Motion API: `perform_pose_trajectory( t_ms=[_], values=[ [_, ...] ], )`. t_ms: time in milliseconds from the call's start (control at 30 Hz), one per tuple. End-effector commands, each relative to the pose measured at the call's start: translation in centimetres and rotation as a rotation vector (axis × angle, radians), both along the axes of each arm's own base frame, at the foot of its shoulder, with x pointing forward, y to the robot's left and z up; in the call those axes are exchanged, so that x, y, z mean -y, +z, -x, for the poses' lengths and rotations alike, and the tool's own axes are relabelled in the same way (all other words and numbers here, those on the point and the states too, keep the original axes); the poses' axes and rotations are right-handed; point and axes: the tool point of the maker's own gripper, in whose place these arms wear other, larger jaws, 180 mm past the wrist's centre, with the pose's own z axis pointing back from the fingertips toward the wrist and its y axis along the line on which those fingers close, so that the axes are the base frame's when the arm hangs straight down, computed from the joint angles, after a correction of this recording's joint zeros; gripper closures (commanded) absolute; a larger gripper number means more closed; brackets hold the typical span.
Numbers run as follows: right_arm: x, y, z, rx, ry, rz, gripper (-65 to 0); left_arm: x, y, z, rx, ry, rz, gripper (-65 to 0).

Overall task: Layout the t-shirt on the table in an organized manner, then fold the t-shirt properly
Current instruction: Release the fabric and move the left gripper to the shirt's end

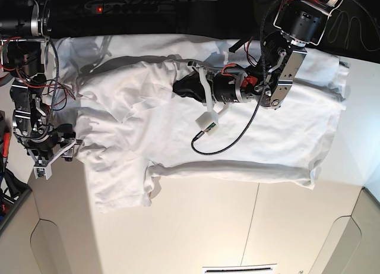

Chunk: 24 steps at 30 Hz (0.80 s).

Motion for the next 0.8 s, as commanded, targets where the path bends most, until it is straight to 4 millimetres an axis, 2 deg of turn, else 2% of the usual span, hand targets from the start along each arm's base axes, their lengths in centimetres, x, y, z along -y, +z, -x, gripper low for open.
perform_pose_trajectory(
  t_ms=[0,100,200,267,333,600,767],
  values=[
    [-0.7,0.0,0.2,-0.027,0.026,-0.030,-36.3,-1.3,-0.7,-0.4,0.003,-0.006,-0.077,0.0],
    [-1.3,2.8,-1.4,0.068,0.022,-0.140,-36.2,-1.3,-0.7,-0.3,0.003,-0.006,-0.078,0.0],
    [-2.6,5.4,-2.3,0.116,0.054,-0.295,-36.2,-1.3,-0.7,-0.4,0.003,-0.006,-0.078,0.0],
    [-3.7,6.6,-2.4,0.125,0.088,-0.407,-36.2,-1.3,-0.7,-0.3,0.003,-0.006,-0.078,0.0],
    [-3.9,7.4,-2.5,0.147,0.082,-0.470,-36.2,-1.3,-0.7,-0.3,0.003,-0.006,-0.077,0.0],
    [-4.3,7.7,-2.6,0.160,0.086,-0.496,-36.2,-1.3,-0.7,-0.3,0.003,-0.006,-0.078,0.0],
    [-4.9,6.6,-2.1,0.118,0.100,-0.464,-36.3,-1.3,-0.7,-0.3,0.003,-0.006,-0.077,0.0]
  ],
)
